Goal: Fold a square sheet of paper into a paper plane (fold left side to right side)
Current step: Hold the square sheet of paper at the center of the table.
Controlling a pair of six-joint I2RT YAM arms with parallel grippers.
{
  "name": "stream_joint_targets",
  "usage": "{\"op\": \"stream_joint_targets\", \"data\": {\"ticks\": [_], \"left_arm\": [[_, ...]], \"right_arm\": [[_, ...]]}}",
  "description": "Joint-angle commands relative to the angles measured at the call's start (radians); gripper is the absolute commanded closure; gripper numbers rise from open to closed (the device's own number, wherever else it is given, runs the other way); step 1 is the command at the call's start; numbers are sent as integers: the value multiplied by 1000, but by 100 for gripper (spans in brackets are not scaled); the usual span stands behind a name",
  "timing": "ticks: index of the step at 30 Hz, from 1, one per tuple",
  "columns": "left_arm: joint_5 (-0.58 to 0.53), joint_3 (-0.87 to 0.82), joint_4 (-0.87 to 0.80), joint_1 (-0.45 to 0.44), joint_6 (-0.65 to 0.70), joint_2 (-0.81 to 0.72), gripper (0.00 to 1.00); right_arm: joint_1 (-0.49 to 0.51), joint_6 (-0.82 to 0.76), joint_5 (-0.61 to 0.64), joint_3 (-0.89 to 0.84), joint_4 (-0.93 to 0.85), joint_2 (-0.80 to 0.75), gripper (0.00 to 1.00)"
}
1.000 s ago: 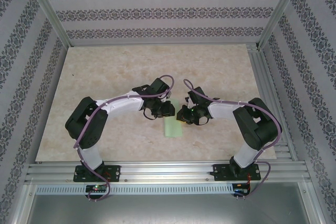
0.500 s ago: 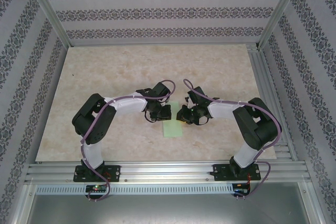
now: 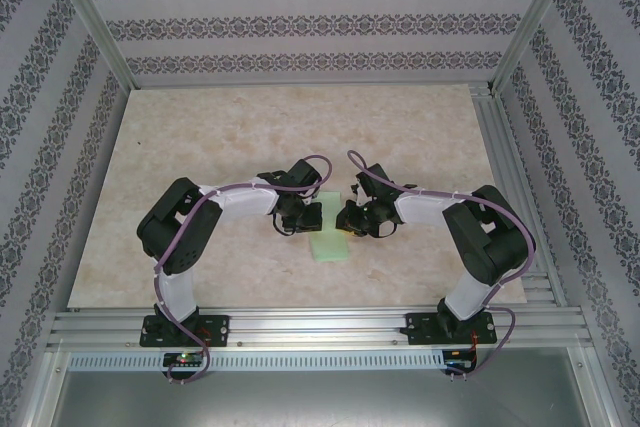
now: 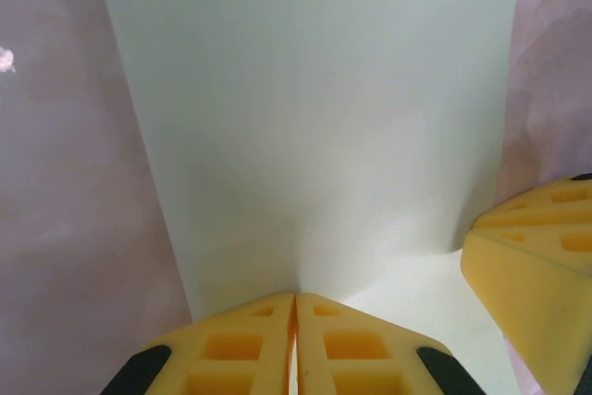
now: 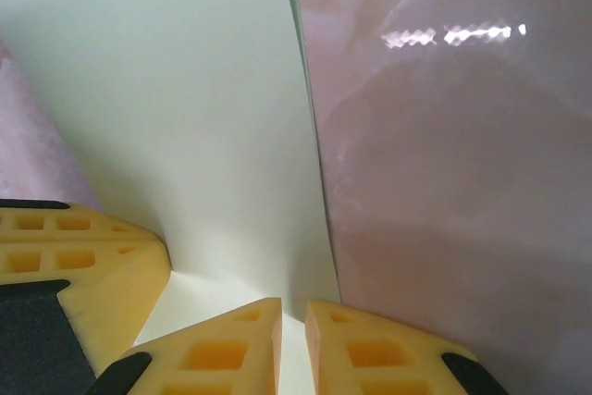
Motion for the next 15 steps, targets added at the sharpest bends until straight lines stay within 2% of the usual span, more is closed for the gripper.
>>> {"op": "stream_joint_targets", "data": {"ticks": [1, 6, 15], "left_arm": [[-44, -40, -33, 18, 26, 36, 88], [-43, -37, -30, 16, 27, 41, 88], [-49, -26, -32, 5, 28, 48, 88]], "right_arm": [[-3, 0, 12, -14, 19, -46, 82], [-49, 2, -79, 25, 63, -104, 81], [-43, 76, -116, 137, 201, 72, 82]]}}
